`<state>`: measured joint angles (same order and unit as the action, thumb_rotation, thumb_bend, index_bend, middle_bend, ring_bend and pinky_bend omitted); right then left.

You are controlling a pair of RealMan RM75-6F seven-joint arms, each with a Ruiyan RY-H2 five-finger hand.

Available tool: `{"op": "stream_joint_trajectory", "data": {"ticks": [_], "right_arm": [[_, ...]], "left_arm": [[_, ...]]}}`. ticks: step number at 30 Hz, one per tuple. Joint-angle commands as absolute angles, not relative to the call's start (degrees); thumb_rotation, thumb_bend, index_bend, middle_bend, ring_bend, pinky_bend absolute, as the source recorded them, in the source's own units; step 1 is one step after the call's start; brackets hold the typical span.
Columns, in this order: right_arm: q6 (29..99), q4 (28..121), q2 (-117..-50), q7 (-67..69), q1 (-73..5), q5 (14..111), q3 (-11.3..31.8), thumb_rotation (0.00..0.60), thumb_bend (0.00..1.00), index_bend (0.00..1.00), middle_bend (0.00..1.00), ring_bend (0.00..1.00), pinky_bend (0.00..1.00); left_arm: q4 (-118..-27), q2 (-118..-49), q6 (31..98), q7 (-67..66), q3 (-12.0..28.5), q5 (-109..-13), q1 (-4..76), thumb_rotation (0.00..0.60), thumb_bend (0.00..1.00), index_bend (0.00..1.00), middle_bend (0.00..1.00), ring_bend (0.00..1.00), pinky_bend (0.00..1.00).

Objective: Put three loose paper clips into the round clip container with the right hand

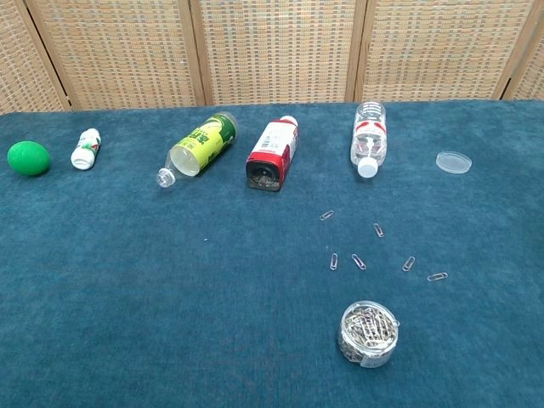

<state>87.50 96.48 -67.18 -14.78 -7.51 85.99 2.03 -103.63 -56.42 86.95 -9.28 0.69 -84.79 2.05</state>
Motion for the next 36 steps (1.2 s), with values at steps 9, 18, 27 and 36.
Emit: {"op": "stream_joint_trajectory", "data": {"ticks": [9,18,27,36], "right_arm": [[85.67,96.33,-67.91,-13.85,-7.88,85.6,2.51,0.6,0.0,0.03,0.0,0.0,0.0],[72.47,94.34,-69.53,-6.19,-16.48,86.76,4.01,0.6,0.11,0.35,0.0,0.0,0.0],[61.8,90.58,-74.97,-7.31,-23.43,82.84,5.78,0.6,0.29,0.43,0.0,0.0,0.0],[57.52,86.87,-79.84,-10.53,-25.97,79.61,5.35,0.6,0.31,0.45,0.0,0.0,0.0]], "left_arm": [[-103.7,-56.29,86.36,-9.14,0.91,-84.19,2.21,0.6,0.0,0.0,0.0,0.0,0.0],[-103.75,-56.12,86.18,-9.04,1.17,-83.81,2.29,0.6,0.0,0.0,0.0,0.0,0.0],[-103.6,-56.22,85.63,-9.11,1.38,-83.13,2.48,0.6,0.0,0.0,0.0,0.0,0.0],[-103.33,-56.26,85.21,-8.93,1.64,-82.5,2.68,0.6,0.0,0.0,0.0,0.0,0.0]]}}
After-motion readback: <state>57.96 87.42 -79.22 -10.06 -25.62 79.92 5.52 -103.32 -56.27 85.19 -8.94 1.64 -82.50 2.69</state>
